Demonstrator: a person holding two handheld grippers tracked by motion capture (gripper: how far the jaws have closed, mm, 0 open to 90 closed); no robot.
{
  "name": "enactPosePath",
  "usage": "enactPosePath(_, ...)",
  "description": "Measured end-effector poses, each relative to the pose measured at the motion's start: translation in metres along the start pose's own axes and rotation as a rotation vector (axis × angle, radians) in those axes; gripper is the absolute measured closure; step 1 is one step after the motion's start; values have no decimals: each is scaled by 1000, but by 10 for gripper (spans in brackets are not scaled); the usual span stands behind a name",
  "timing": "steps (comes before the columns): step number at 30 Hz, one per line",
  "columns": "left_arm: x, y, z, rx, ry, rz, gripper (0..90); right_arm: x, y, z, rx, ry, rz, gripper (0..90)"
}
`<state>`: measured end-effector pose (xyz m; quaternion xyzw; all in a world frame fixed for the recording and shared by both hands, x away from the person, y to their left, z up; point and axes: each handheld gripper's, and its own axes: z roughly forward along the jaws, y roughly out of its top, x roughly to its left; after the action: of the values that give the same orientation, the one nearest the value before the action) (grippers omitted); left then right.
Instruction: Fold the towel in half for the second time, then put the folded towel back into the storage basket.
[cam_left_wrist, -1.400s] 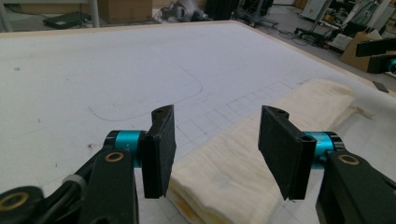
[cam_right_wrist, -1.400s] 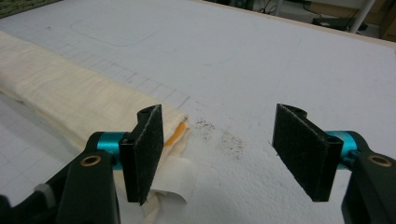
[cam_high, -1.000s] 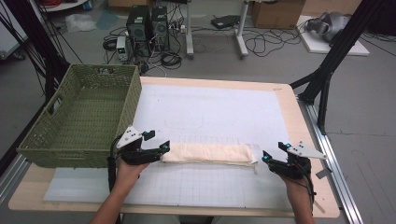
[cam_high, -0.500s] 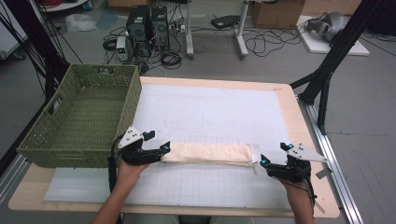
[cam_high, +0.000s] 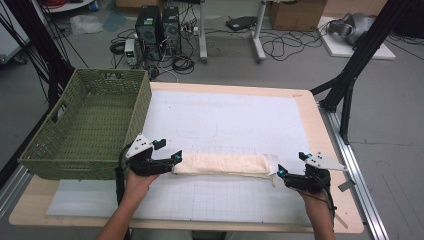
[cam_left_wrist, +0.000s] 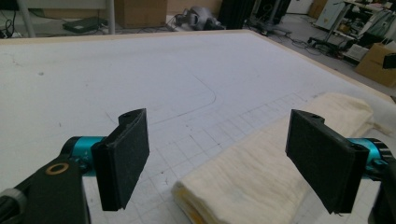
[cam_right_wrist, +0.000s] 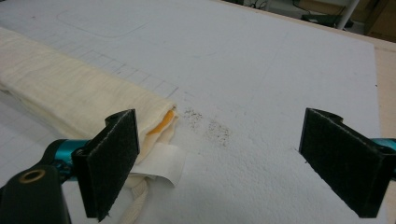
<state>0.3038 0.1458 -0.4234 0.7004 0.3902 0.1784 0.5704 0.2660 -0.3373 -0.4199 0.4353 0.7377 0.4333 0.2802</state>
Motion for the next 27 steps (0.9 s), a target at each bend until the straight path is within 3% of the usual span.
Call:
enactPosePath(18, -1, -1, 1, 11, -4, -5, 223, -4, -2, -3, -13, -18, 28, 115)
enactPosePath(27, -1, -4, 3, 32, -1, -43, 220, -2, -2, -3, -4, -16, 11, 115)
